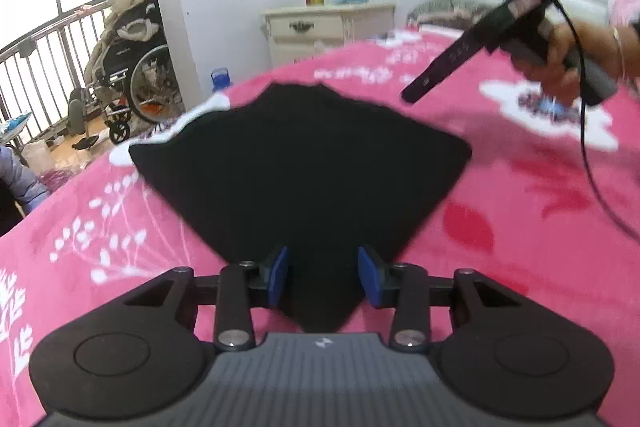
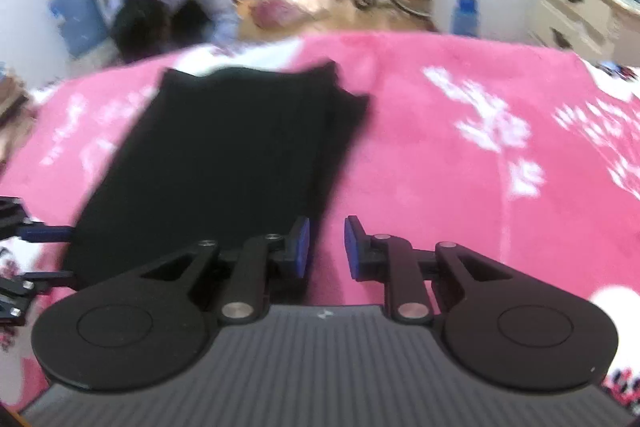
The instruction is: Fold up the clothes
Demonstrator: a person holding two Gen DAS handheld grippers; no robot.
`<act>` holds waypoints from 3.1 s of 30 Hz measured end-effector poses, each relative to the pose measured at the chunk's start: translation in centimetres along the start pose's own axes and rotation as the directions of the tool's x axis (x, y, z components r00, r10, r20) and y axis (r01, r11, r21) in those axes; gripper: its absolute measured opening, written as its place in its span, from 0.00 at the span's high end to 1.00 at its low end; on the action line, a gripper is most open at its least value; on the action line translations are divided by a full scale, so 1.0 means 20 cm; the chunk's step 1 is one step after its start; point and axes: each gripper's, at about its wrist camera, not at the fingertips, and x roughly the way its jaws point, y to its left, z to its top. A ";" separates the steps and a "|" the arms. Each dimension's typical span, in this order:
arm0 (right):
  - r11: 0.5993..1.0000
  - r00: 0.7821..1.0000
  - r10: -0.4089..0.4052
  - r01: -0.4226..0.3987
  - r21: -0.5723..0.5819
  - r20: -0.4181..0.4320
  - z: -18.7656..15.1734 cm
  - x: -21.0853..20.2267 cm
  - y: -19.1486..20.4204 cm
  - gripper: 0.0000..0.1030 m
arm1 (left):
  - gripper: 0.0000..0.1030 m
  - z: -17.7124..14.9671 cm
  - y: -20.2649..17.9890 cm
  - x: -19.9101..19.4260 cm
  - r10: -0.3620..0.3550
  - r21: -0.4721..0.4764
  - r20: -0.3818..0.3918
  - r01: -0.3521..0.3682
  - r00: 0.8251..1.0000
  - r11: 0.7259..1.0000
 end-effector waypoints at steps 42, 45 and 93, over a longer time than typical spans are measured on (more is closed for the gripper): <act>0.999 0.998 -0.028 0.026 0.037 0.050 0.38 0.50 -0.11 0.77 | 0.51 0.24 0.37 0.41 0.135 -0.281 0.028 -0.122 0.990 0.952; 0.989 0.998 -0.043 0.037 0.143 0.043 0.40 0.56 -0.21 0.76 | 0.54 0.26 0.48 0.52 0.186 -0.356 -0.023 -0.182 0.982 0.917; 0.948 0.966 -0.211 0.239 0.211 -0.149 -0.44 -0.70 0.30 0.45 | 0.08 0.26 -0.32 -0.45 0.217 -0.290 -0.109 -0.240 0.970 0.926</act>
